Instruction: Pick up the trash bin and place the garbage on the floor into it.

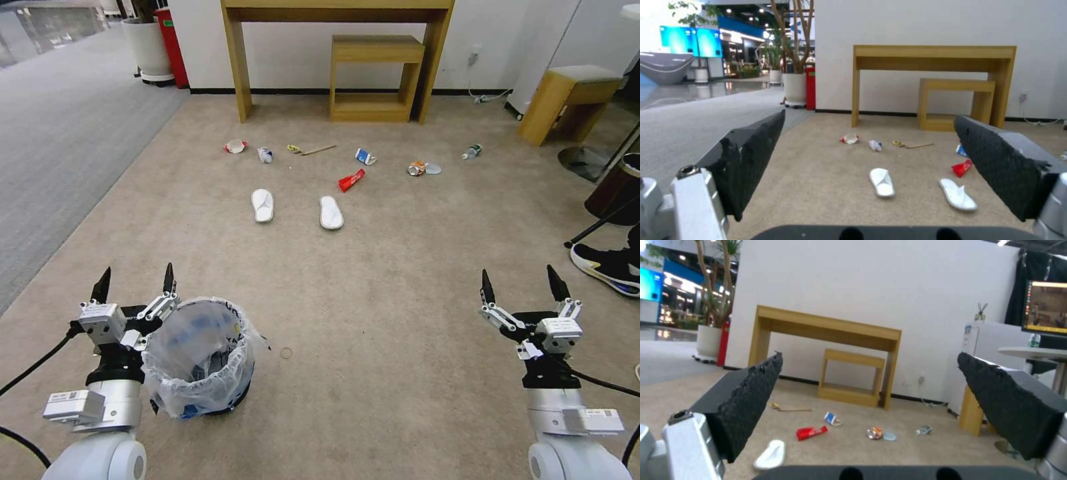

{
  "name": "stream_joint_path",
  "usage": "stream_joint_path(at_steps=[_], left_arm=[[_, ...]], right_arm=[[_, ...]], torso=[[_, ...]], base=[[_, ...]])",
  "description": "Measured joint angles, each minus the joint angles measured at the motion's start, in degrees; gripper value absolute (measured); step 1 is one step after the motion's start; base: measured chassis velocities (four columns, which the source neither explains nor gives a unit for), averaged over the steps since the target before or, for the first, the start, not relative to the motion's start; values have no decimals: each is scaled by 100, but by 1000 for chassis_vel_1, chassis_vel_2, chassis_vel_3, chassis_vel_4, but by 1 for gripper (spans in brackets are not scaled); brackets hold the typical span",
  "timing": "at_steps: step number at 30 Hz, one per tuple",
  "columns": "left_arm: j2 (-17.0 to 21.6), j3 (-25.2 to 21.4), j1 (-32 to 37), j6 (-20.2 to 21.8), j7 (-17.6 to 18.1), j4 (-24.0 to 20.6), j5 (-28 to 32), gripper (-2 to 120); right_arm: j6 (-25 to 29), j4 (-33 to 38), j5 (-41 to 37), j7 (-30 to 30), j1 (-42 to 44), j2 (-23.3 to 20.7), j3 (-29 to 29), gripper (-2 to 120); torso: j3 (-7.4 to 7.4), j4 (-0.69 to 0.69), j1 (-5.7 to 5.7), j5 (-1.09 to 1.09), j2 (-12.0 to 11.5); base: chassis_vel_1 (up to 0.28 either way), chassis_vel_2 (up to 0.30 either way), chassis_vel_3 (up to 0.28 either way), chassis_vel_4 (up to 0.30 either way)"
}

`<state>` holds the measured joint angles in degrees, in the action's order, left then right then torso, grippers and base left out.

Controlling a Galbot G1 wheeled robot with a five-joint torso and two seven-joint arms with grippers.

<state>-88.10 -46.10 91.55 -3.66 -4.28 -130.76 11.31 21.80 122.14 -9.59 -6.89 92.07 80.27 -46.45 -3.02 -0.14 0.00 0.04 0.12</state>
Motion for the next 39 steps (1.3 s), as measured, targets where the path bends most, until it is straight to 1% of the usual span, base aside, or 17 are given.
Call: stream_joint_path(at_steps=[24, 39], left_arm=[[-45, 50, -31, -3, -11, 66, -87, 100], [-6, 77, -106, -3, -27, 200, -112, 100]], right_arm=[[-18, -107, 15, 67, -82, -19, -8, 100], [-27, -189, 97, 77, -143, -18, 24, 100]], torso=[[0, 0, 0, 0, 0], [0, 0, 0, 0, 0]], base=[[0, 0, 0, 0], [0, 0, 0, 0]])
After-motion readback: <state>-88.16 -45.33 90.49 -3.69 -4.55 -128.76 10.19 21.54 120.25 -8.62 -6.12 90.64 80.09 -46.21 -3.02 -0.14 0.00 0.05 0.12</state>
